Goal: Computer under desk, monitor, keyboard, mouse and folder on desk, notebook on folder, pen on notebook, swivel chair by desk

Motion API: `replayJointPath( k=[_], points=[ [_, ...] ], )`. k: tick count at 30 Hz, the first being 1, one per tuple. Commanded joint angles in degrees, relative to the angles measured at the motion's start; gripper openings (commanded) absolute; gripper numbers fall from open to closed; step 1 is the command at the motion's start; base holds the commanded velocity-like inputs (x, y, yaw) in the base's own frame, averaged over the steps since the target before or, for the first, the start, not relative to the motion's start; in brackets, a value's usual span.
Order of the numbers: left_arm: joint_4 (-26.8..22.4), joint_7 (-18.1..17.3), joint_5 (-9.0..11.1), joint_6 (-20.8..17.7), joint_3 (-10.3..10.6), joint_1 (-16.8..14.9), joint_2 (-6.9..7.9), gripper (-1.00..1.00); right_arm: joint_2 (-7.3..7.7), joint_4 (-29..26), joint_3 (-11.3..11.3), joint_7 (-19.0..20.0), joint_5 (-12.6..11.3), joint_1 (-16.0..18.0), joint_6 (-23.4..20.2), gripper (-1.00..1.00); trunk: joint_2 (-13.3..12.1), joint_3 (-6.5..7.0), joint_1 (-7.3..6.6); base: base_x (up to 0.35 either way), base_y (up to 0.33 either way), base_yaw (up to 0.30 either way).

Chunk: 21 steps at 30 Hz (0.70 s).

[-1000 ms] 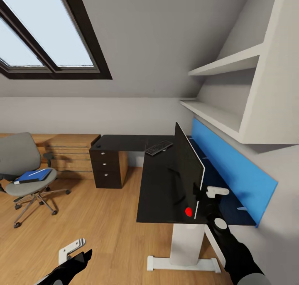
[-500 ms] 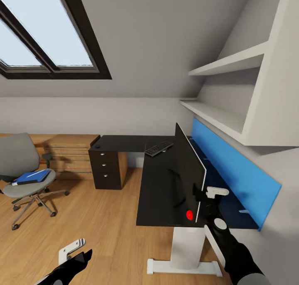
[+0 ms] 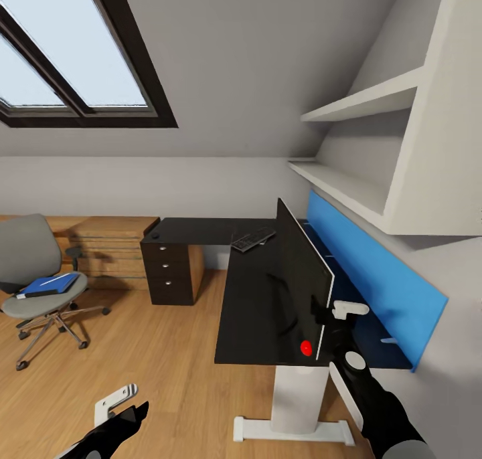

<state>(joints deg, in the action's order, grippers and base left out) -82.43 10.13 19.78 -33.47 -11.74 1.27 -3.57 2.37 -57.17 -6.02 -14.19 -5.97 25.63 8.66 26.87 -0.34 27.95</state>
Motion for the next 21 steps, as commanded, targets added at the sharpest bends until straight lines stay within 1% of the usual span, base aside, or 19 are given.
replayJointPath(
  k=[1,4,6,21],
  points=[
    [-0.1,0.4,0.6,-0.2,0.0,0.0,-0.03,1.00,0.09,0.0,-0.3,-0.4,-0.6,0.0,0.3,1.00,0.1,-0.04,0.02,0.000,-0.003,0.000],
    [-0.1,0.4,0.6,-0.2,0.0,0.0,-0.03,1.00,0.09,0.0,-0.3,-0.4,-0.6,0.0,0.3,1.00,0.1,-0.04,0.02,-0.014,-0.002,0.000],
    [-0.1,0.4,0.6,-0.3,0.0,0.0,-0.03,1.00,0.09,0.0,-0.3,-0.4,-0.6,0.0,0.3,1.00,0.1,-0.04,0.02,-0.183,0.000,0.000],
    [1.3,0.4,0.6,-0.3,-0.1,0.0,0.02,1.00,0.18,0.7,-0.2,-0.4,-0.6,0.0,0.3,1.00,0.1,-0.04,0.02,-0.326,0.000,0.000]
  ],
)
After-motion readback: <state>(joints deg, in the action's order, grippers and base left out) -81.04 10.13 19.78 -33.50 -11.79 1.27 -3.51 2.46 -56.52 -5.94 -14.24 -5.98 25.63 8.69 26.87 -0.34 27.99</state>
